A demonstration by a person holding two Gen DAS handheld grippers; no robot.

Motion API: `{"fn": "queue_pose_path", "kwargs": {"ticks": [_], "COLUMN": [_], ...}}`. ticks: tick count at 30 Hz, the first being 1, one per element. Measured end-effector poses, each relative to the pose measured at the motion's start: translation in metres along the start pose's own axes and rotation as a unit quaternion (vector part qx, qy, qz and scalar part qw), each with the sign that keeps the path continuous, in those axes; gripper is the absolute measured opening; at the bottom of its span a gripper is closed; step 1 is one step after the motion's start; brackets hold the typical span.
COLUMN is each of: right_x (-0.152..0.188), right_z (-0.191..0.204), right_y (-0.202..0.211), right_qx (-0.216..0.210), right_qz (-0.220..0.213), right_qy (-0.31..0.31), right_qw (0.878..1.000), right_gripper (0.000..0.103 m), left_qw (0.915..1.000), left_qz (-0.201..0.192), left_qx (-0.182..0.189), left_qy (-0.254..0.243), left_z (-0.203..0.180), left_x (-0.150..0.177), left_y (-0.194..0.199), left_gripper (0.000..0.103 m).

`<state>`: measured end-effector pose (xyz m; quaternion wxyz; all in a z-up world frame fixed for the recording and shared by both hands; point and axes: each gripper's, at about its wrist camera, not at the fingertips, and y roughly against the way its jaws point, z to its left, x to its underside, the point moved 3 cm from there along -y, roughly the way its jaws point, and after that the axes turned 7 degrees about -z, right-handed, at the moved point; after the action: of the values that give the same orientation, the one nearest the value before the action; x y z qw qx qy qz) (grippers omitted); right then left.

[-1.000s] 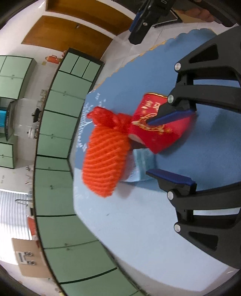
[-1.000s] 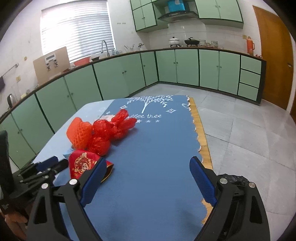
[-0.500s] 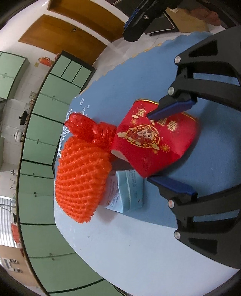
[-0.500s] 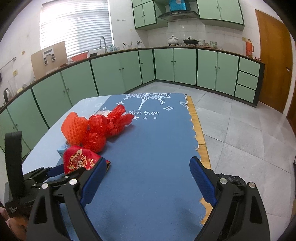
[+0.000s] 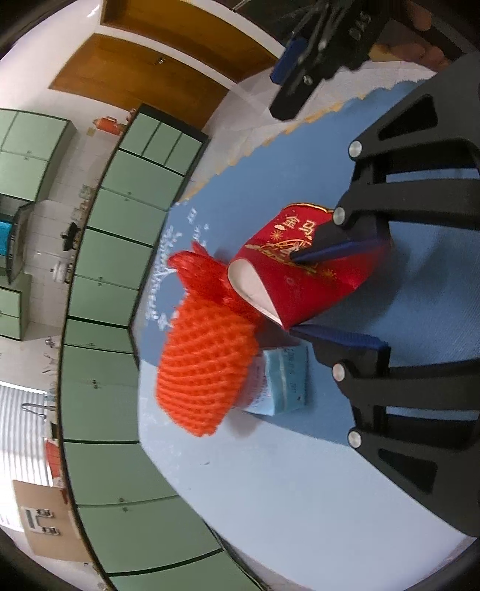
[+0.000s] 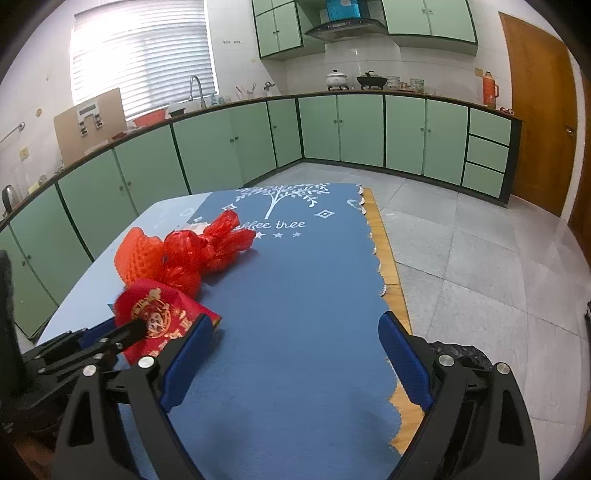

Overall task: Collect trash
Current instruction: 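Move the left tool back to the table and grasp the red paper packet, then grasp the orange foam net with the right tool while the left tool holds the red packet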

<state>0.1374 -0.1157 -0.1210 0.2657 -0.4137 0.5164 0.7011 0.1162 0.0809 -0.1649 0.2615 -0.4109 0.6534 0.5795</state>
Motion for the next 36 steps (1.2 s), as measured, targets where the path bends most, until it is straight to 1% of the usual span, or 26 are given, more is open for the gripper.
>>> {"fn": "queue_pose_path", "kwargs": {"ticks": [5,8,14,18,24,29,36], "right_x": [-0.005,-0.01,-0.03,-0.037,-0.041,-0.039,-0.031], "right_z": [0.002,0.009,0.037,0.057,0.089,0.104,0.13], "right_y": [0.0,-0.001,-0.012,-0.026,-0.056,-0.083,-0.09], "right_qx": [-0.002,-0.01,-0.036,-0.054,-0.073,-0.079,-0.112], "right_qz": [-0.005,-0.013,-0.04,-0.047,-0.044,-0.021,-0.002], "right_qy": [0.001,0.005,0.021,0.028,0.041,0.04,0.055], "right_qw": [1.0,1.0,0.998,0.997,0.996,0.996,0.992], "right_gripper": [0.089,0.089,0.089,0.087,0.083,0.074,0.07], "left_qw": [0.999,0.9969,0.9917,0.9869,0.9825,0.9807,0.9794], "left_qz": [-0.043,-0.069,-0.107,-0.128,-0.137,-0.14,-0.137], "left_qx": [-0.014,-0.035,-0.072,-0.098,-0.126,-0.136,-0.148], "left_qy": [-0.005,-0.013,-0.007,-0.008,-0.005,-0.002,0.011], "left_z": [0.0,0.006,0.027,0.043,0.063,0.076,0.096], "left_x": [-0.018,-0.028,-0.045,-0.056,-0.067,-0.069,-0.068], "left_y": [0.021,0.032,0.049,0.056,0.052,0.048,0.045], "left_gripper": [0.031,0.031,0.031,0.031,0.031,0.03,0.03]}}
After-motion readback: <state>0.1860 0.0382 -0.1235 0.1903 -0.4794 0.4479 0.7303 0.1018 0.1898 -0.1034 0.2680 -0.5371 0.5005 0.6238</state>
